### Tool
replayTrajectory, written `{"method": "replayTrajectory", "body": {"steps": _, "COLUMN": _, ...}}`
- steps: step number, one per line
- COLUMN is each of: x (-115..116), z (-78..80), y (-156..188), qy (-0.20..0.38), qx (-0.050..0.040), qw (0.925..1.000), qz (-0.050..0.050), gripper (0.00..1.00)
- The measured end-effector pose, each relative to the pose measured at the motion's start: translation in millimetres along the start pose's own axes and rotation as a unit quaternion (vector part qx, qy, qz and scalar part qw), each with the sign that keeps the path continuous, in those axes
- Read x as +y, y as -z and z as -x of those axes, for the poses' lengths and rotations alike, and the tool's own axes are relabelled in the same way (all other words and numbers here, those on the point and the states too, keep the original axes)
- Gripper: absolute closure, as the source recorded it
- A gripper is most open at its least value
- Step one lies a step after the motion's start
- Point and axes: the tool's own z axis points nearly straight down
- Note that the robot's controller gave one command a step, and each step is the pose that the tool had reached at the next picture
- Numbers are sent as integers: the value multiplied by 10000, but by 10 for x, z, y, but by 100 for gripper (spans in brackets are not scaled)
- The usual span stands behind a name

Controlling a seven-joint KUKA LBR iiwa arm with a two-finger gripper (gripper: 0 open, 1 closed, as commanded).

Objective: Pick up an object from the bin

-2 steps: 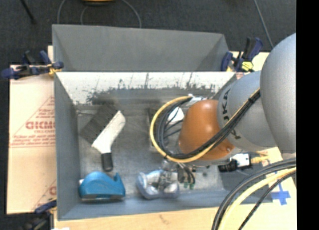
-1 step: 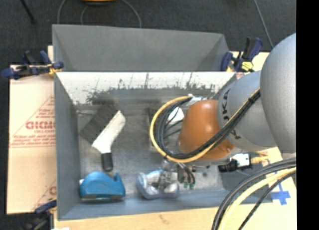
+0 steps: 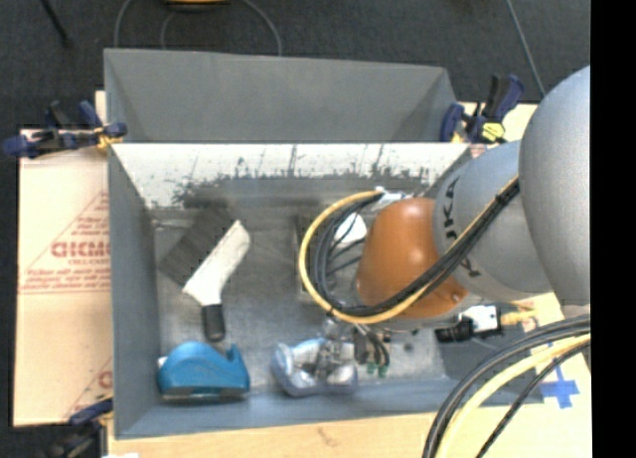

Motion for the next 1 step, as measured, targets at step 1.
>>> {"method": "replayTrajectory", "body": {"steps": 1, "x": -5, "z": -17, "y": 60, "qy": 1, "qx": 29, "qw": 10000, "qz": -9, "gripper": 100}}
